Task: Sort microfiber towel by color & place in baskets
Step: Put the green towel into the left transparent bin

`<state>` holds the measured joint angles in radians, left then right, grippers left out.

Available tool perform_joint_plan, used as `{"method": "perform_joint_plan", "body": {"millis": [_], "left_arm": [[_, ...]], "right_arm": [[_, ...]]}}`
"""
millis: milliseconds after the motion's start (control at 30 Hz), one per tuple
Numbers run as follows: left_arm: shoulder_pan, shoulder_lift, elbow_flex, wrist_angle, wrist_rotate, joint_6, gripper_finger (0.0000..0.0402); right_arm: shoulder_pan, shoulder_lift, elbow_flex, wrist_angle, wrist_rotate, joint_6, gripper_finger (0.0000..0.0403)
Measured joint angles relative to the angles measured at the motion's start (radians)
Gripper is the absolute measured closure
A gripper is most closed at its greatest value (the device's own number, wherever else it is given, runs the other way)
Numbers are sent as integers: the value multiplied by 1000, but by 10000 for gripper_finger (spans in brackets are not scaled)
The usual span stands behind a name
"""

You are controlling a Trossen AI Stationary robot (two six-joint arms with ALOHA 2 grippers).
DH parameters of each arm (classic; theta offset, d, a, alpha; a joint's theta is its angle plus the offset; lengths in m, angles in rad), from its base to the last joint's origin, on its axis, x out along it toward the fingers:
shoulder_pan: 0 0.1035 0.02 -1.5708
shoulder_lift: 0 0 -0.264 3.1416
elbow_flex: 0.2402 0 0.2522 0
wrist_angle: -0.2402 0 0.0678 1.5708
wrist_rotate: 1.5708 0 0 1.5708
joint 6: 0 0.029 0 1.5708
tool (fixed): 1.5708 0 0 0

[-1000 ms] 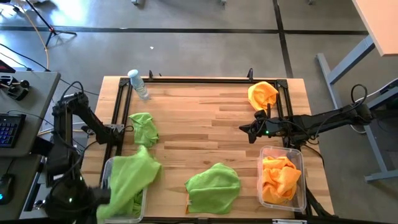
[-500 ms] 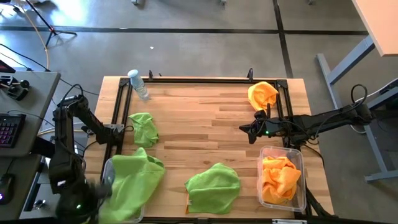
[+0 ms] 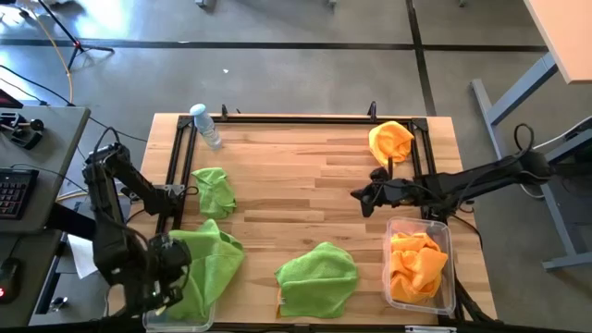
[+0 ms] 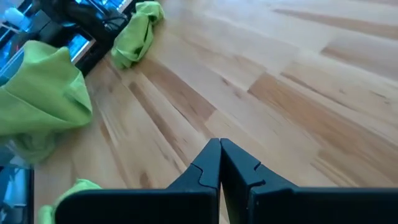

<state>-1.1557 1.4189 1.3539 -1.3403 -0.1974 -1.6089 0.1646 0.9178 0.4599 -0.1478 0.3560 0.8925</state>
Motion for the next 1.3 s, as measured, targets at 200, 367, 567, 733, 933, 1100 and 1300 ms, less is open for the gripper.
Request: {"method": "perform_joint_plan", "body": {"millis": [200, 367, 567, 733, 933, 1100, 1300], "left_arm": [[20, 69, 1, 21, -22, 439, 402], [23, 186, 1, 24, -20, 644, 402], [26, 335, 1, 32, 49, 677, 402], [25, 370, -44, 164, 53, 622, 402], [25, 272, -193, 348, 53, 551, 402], [24, 184, -323, 426, 53, 545, 402], [23, 167, -471, 589, 58, 438, 400]], "right_arm": [[0, 44, 0, 47, -21, -10, 403], [0, 47, 0, 64, -24, -21, 403], [0, 47, 0, 64, -24, -22, 403], [0, 47, 0, 64, -24, -22, 403], [0, 47, 0, 68, -24, -19, 403], [0, 47, 0, 70, -25, -19, 403], [0, 47, 0, 70, -41, -15, 403]]}}
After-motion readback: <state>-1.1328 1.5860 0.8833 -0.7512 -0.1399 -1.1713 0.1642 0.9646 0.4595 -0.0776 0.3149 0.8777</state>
